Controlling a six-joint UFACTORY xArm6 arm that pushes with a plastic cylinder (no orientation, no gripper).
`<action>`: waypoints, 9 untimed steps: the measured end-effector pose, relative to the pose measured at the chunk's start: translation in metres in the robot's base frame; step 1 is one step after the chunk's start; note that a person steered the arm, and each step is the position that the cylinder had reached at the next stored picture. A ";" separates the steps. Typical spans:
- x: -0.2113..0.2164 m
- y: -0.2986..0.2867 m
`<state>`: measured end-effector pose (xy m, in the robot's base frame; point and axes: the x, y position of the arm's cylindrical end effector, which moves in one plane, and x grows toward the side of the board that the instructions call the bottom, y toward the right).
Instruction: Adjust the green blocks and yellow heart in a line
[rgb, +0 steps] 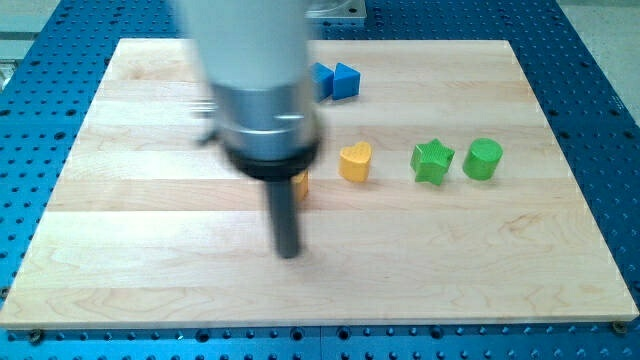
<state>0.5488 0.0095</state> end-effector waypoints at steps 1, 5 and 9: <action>-0.021 0.139; -0.083 0.087; -0.089 0.032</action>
<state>0.4595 0.0412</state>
